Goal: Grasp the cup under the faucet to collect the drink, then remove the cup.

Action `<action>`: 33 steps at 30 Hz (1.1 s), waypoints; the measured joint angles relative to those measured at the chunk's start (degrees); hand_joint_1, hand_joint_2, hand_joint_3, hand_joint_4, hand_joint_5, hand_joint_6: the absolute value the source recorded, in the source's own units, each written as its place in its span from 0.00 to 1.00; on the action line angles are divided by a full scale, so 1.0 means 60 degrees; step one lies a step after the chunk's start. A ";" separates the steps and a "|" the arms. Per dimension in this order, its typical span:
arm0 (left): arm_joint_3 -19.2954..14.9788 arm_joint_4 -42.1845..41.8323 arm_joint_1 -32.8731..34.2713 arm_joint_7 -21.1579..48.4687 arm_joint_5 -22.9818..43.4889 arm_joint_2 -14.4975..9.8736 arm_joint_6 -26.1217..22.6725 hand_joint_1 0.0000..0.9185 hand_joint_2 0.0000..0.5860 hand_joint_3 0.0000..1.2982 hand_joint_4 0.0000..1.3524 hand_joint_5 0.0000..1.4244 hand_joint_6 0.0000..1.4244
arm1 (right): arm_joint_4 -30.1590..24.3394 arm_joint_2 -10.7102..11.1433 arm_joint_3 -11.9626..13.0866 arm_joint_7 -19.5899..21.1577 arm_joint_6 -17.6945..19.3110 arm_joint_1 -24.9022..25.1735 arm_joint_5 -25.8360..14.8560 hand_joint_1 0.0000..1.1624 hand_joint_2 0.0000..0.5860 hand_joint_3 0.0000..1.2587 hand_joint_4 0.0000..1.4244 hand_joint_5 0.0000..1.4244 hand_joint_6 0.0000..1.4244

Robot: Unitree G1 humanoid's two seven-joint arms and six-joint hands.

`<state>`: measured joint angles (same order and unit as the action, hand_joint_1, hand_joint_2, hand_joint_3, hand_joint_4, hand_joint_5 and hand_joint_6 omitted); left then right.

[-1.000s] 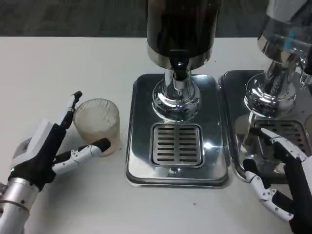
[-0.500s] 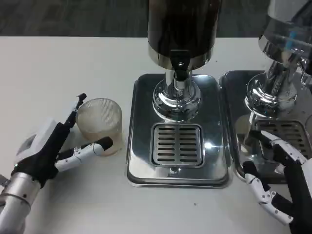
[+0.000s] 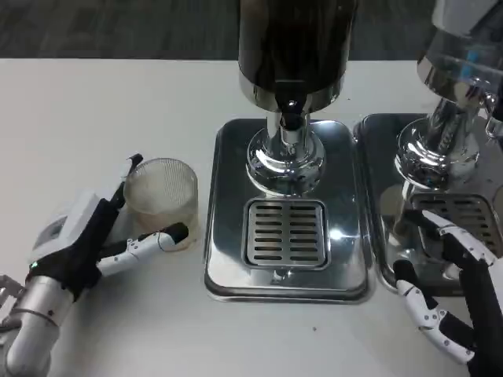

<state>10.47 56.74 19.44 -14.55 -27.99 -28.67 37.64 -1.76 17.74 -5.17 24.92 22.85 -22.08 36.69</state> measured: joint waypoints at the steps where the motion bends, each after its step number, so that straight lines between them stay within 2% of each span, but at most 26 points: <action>1: 0.0038 -0.0071 0.0000 -0.0130 -0.0060 0.0026 -0.0143 0.15 0.04 0.03 0.04 0.12 0.10 | -0.0001 -0.0012 0.0003 0.0000 0.0000 -0.0010 -0.0001 0.33 0.73 0.22 0.18 0.20 0.29; 5: 0.0238 -0.0410 -0.0009 -0.0920 -0.0441 0.0237 -0.0782 0.15 0.06 0.07 0.09 0.19 0.14 | -0.0002 -0.0058 0.0013 0.0000 0.0000 -0.0036 -0.0022 0.33 0.73 0.23 0.18 0.20 0.29; 12: 0.0476 -0.0593 -0.0042 -0.2093 -0.0883 0.0697 -0.1393 0.17 0.07 0.13 0.16 0.25 0.19 | -0.0025 -0.0160 0.0034 0.0001 0.0000 -0.0091 -0.0023 0.33 0.73 0.26 0.19 0.21 0.30; 22: 0.0755 -0.0553 -0.0026 -0.2597 -0.0986 0.1072 -0.1942 0.18 0.10 0.19 0.24 0.34 0.30 | -0.0121 -0.0245 0.0178 0.0028 0.0022 -0.0226 -0.0025 0.33 0.73 0.28 0.20 0.21 0.30; 27: 0.0876 -0.0434 0.0136 -0.2888 -0.1019 0.1189 -0.2019 0.21 0.12 0.23 0.30 0.46 0.59 | -0.0135 -0.0252 0.0292 0.0030 0.0052 -0.0272 -0.0033 0.33 0.73 0.30 0.21 0.21 0.30; 29: 0.0978 -0.0319 0.0179 -0.3115 -0.1040 0.1215 -0.1965 0.23 0.15 0.28 0.36 0.53 0.71 | -0.0135 -0.0264 0.0299 0.0030 0.0115 -0.0276 -0.0038 0.33 0.73 0.30 0.21 0.21 0.30; 33: 0.1055 -0.0103 0.0215 -0.3544 -0.1038 0.1288 -0.1811 0.25 0.18 0.35 0.44 0.62 0.80 | -0.0133 -0.0270 0.0338 0.0030 0.0197 -0.0271 -0.0098 0.33 0.73 0.30 0.23 0.21 0.30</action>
<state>16.80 56.12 20.73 -35.81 -34.21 -20.94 26.77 -2.56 16.13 -3.15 25.10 24.03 -23.71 36.10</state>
